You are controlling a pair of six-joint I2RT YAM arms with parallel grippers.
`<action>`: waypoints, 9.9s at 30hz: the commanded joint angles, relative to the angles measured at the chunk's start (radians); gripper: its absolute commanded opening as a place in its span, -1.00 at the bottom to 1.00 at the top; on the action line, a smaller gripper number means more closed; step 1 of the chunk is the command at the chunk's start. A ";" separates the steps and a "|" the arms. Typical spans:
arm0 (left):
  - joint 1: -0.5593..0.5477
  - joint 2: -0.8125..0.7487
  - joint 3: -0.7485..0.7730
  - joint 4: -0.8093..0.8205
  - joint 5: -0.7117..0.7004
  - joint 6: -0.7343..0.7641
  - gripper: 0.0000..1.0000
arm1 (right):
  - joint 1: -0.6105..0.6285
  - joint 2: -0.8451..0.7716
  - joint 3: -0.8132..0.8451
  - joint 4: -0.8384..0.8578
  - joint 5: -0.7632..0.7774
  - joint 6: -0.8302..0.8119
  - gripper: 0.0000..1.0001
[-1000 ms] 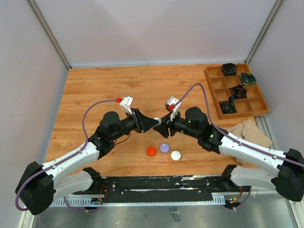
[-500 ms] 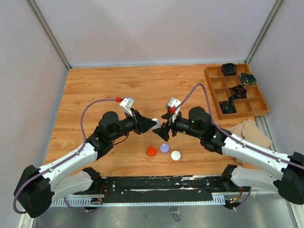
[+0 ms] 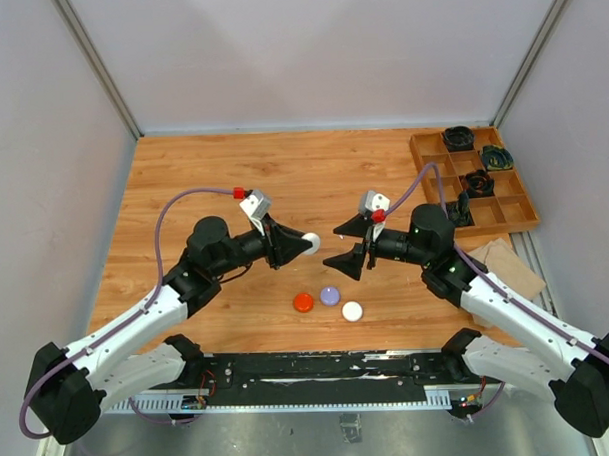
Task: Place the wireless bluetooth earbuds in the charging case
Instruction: Pick up the earbud from the center of the board, then open the charging case, then pick up the earbud from the center of the board, then place the earbud in the charging case.
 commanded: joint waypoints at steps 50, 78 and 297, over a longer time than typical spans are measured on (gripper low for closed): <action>0.012 0.128 0.385 -0.455 0.435 0.422 -0.99 | -0.059 0.153 0.055 0.188 -0.479 0.075 -0.37; 0.012 0.106 0.372 -0.430 0.435 0.408 -0.99 | -0.059 0.162 0.049 0.166 -0.457 0.067 -0.37; -0.071 -0.043 -0.077 0.476 0.002 0.068 -0.75 | 0.104 0.137 -0.221 0.941 0.067 0.200 -0.79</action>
